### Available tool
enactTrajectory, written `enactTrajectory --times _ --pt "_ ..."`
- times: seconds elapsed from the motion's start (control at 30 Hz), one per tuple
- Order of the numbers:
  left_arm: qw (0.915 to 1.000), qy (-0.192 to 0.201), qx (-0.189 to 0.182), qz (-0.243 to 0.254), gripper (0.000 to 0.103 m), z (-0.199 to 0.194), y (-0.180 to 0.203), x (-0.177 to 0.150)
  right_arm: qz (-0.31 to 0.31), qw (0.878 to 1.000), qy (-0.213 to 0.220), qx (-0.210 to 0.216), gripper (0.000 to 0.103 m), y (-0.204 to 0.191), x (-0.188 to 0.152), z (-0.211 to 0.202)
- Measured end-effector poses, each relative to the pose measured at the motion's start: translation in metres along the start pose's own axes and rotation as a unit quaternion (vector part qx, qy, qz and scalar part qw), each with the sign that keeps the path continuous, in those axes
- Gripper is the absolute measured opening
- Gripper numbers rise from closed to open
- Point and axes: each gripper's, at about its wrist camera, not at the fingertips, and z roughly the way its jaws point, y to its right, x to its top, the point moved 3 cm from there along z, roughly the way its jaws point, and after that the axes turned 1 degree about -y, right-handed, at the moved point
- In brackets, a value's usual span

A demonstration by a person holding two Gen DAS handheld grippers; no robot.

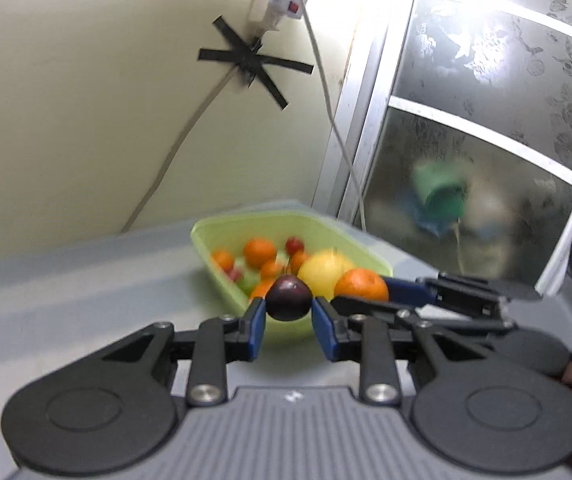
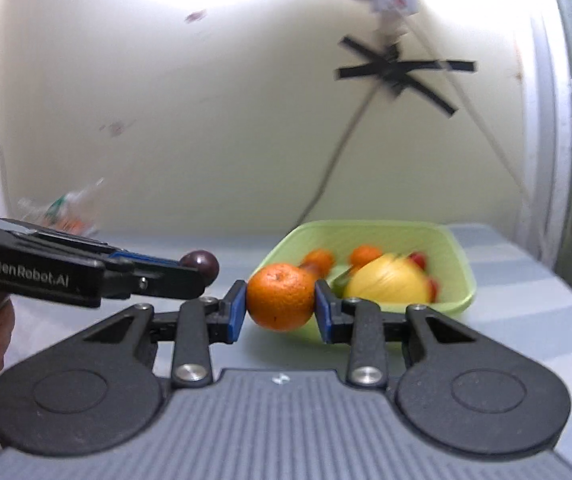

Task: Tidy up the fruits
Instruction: 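Lower the plum and mandarin into the green basin and open both tools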

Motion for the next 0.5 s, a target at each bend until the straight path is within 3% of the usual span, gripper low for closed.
enactTrajectory --times 0.23,0.4,0.5 --pt "0.9987 -0.020 0.012 -0.045 0.027 0.063 -0.014 0.039 -0.054 0.998 0.020 -0.037 0.039 0.008 0.009 0.038" --pt "0.9974 -0.042 0.028 -0.051 0.030 0.095 -0.024 0.044 -0.076 0.996 0.021 -0.046 0.041 0.019 0.004 0.053" --pt "0.9973 -0.043 0.033 -0.050 0.040 0.103 -0.023 0.043 -0.071 0.996 0.026 -0.043 0.054 0.024 0.004 0.050"
